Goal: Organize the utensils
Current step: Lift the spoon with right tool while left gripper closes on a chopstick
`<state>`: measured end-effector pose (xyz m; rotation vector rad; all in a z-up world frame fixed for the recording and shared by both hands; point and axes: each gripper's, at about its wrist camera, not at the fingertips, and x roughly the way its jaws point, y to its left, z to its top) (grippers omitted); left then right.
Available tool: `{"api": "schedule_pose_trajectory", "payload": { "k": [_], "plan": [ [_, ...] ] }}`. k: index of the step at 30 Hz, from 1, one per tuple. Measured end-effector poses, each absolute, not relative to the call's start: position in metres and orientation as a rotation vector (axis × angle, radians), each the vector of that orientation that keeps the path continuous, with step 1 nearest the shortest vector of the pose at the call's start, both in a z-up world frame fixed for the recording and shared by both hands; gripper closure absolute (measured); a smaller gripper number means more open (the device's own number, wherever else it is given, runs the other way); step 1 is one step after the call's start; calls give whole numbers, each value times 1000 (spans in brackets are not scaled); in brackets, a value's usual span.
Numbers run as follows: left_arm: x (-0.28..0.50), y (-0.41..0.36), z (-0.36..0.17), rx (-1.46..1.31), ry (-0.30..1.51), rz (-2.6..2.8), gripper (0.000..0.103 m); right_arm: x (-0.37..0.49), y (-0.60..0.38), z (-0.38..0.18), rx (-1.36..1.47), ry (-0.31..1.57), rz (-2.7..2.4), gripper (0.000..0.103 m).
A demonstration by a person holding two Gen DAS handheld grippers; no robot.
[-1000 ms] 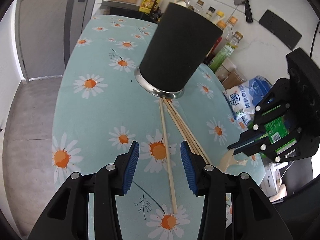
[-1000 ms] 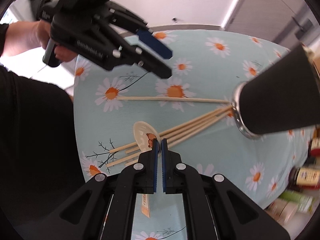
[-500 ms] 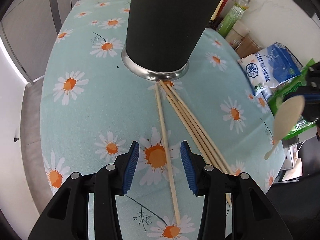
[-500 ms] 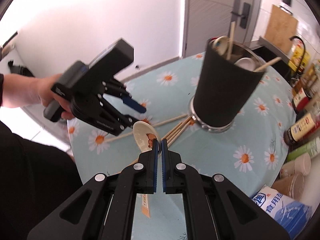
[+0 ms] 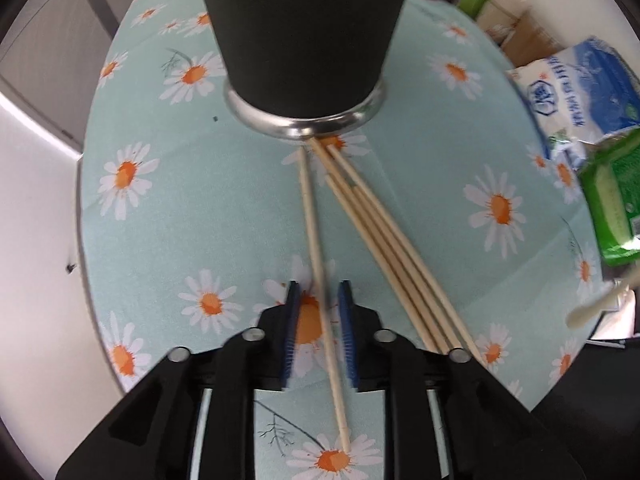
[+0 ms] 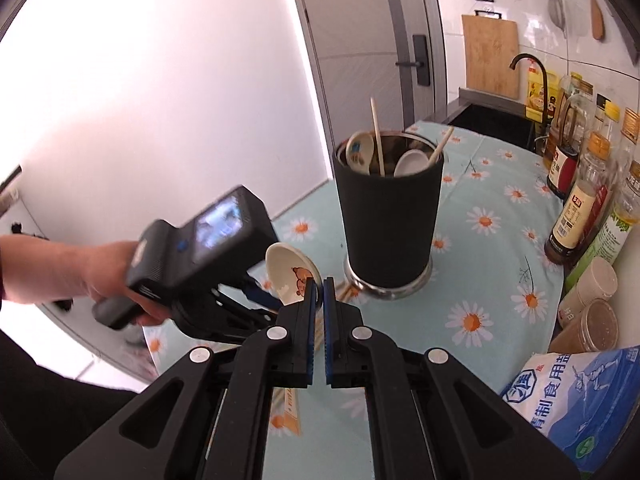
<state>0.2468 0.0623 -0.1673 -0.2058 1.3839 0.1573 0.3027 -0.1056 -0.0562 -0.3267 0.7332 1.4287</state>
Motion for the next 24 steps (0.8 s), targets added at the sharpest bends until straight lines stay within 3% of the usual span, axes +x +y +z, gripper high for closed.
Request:
{"api": "schedule_pose_trajectory", "payload": {
  "k": [6, 24],
  "plan": [
    [254, 69, -169, -239, 1414, 207, 99, 306, -114, -57, -272, 745, 1452, 99],
    [211, 81, -142, -426, 1284, 303, 99, 328, -118, -61, -101, 773, 1473, 99]
  ]
}}
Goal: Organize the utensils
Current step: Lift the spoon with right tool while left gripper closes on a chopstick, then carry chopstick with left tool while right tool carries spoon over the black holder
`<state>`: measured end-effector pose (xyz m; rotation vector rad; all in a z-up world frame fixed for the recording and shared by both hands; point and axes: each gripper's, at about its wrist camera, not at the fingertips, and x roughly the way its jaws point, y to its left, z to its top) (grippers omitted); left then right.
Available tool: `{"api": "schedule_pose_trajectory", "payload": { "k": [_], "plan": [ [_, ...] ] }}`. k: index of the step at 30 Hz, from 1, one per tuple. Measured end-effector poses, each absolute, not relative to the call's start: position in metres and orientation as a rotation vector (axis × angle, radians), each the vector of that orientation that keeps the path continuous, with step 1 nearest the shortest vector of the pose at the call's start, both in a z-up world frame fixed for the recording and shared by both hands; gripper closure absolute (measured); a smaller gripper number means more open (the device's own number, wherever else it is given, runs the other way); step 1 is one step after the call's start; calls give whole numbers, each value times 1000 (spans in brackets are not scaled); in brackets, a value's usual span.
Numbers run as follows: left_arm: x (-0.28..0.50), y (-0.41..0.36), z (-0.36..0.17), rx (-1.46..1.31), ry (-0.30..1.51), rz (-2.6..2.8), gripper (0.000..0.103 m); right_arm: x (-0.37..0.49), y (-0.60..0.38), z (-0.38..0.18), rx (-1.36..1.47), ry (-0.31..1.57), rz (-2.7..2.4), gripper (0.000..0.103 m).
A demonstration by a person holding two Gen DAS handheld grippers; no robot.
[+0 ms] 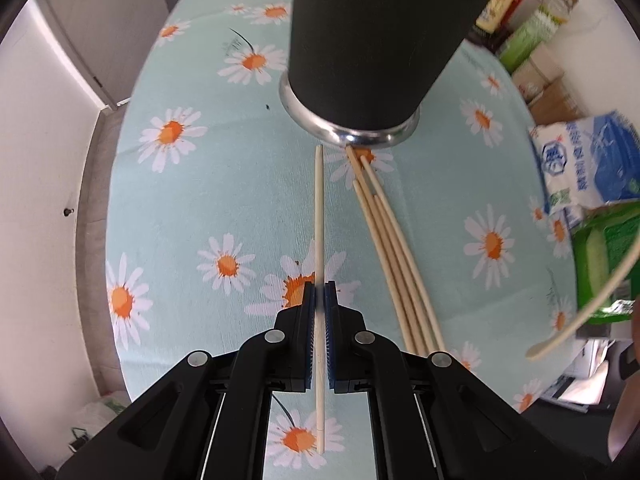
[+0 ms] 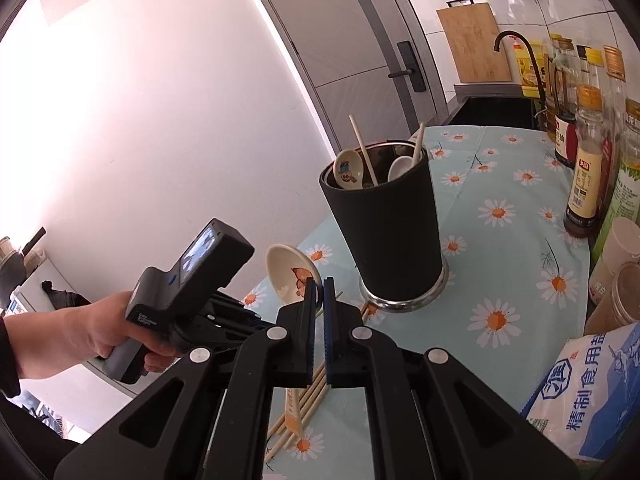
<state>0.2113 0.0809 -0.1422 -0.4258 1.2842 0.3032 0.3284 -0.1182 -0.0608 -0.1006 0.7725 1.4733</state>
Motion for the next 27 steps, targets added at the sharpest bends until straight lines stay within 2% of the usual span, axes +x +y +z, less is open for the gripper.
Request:
{"api": "schedule_pose_trajectory", "payload": {
  "k": [9, 27],
  "plan": [
    [190, 79, -91, -476, 1117, 305, 99, 324, -109, -52, -103, 733, 1434, 99],
    [180, 108, -22, -431, 865, 113, 99, 303, -85, -20, 4, 664, 1188, 99]
  ]
}}
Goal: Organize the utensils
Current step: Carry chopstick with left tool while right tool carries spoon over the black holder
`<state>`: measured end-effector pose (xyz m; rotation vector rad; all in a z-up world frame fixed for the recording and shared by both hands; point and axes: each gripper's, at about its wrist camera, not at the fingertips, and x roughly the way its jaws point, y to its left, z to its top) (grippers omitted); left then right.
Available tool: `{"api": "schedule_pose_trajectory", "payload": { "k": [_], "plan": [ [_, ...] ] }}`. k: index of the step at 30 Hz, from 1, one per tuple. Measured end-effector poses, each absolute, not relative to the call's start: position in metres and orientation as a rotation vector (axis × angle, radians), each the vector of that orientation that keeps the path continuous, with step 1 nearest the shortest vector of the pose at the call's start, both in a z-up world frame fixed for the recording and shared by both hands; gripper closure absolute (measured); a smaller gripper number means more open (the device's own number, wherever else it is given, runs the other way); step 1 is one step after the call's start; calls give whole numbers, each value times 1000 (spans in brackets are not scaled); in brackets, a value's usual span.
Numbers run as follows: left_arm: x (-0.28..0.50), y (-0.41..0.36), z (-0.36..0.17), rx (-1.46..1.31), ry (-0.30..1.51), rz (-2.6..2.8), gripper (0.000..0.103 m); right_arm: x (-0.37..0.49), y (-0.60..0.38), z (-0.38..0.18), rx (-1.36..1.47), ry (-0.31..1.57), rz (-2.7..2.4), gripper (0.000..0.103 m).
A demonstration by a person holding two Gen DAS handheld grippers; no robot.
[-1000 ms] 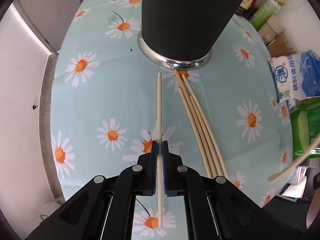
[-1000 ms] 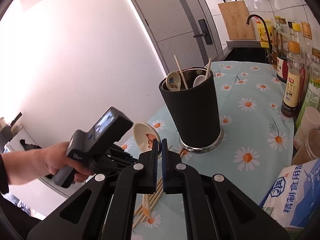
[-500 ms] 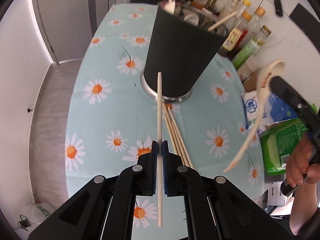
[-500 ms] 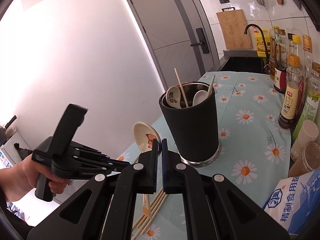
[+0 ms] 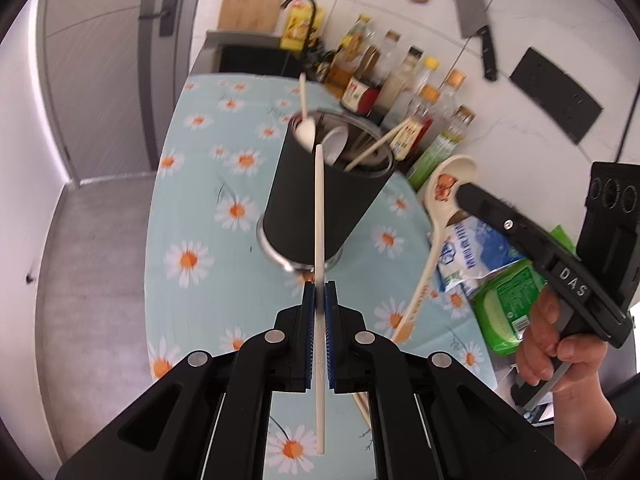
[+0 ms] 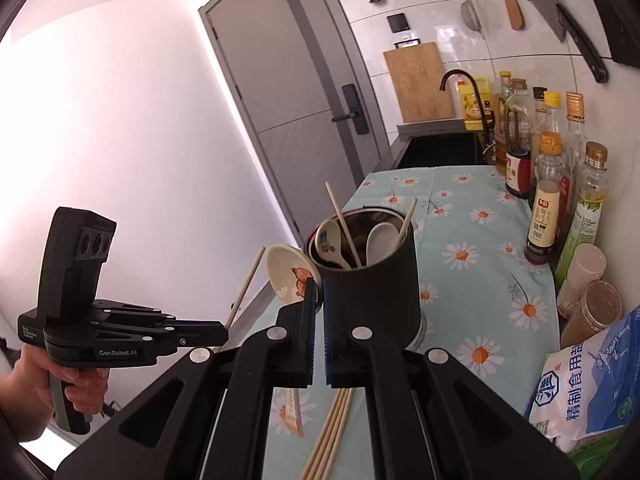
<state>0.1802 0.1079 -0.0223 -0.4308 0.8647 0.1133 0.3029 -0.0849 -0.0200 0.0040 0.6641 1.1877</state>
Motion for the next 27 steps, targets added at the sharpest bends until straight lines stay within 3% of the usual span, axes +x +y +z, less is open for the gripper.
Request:
{"api": "schedule_pose_trajectory", "payload": {
  "k": [27],
  "plan": [
    [241, 148, 65, -340, 279, -56, 99, 349, -35, 56, 70, 480, 988, 99]
  ]
}}
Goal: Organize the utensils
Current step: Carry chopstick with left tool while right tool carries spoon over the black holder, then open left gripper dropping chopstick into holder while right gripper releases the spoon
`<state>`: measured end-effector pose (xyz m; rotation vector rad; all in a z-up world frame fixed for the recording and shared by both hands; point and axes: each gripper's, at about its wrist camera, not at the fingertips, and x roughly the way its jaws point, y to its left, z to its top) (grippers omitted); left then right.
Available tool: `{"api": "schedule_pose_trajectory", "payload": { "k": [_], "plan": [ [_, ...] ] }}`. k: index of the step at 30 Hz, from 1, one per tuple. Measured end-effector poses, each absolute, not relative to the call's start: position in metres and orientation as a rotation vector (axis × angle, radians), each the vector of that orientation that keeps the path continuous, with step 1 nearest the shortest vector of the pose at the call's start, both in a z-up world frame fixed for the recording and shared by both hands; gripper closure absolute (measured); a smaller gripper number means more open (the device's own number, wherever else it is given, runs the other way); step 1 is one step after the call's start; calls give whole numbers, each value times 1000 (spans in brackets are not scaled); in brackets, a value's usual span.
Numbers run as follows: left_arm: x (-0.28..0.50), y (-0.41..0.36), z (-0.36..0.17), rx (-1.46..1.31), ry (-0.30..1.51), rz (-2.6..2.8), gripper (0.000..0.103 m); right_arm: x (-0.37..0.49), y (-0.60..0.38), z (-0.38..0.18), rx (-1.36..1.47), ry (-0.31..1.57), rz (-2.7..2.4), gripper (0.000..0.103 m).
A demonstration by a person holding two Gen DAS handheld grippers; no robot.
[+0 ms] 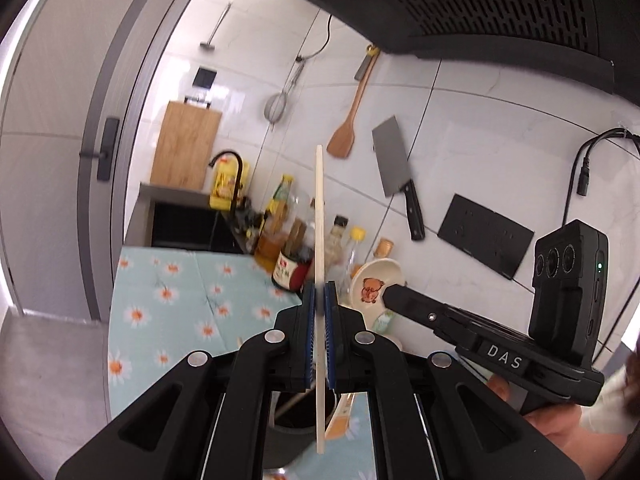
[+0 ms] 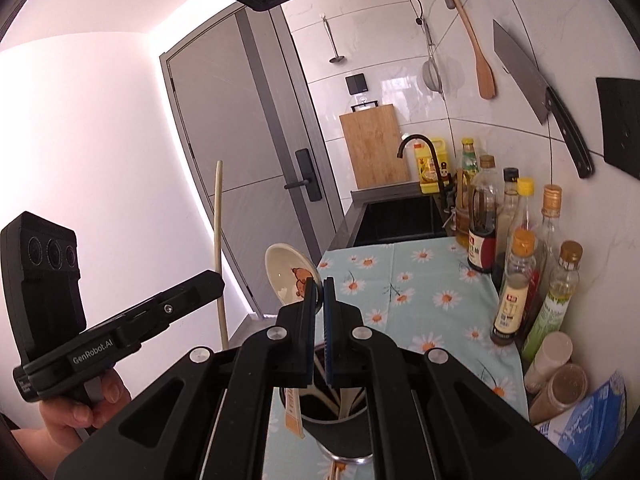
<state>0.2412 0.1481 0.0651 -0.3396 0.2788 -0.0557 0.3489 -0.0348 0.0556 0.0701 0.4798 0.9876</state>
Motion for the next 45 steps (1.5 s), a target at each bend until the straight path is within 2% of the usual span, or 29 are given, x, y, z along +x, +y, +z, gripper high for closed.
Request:
{"api": "schedule_pose_trajectory", "payload": {
  "k": [10, 28, 34, 36, 45],
  "plan": [
    [269, 139, 60, -261, 240, 2, 99, 376, -21, 46, 79, 476, 1012, 99],
    [303, 127, 14, -236, 358, 66, 99, 407, -18, 2, 88, 574, 1041, 98],
    [300, 128, 5, -247, 391, 83, 98, 407, -15, -4, 86, 611, 1047, 95],
    [297, 130, 4, -260, 395, 87, 98, 407, -17, -3, 99, 617, 1047, 89],
    [278, 130, 16, -261, 372, 99, 98, 396, -31, 16, 126, 577, 1043, 89]
  ]
}}
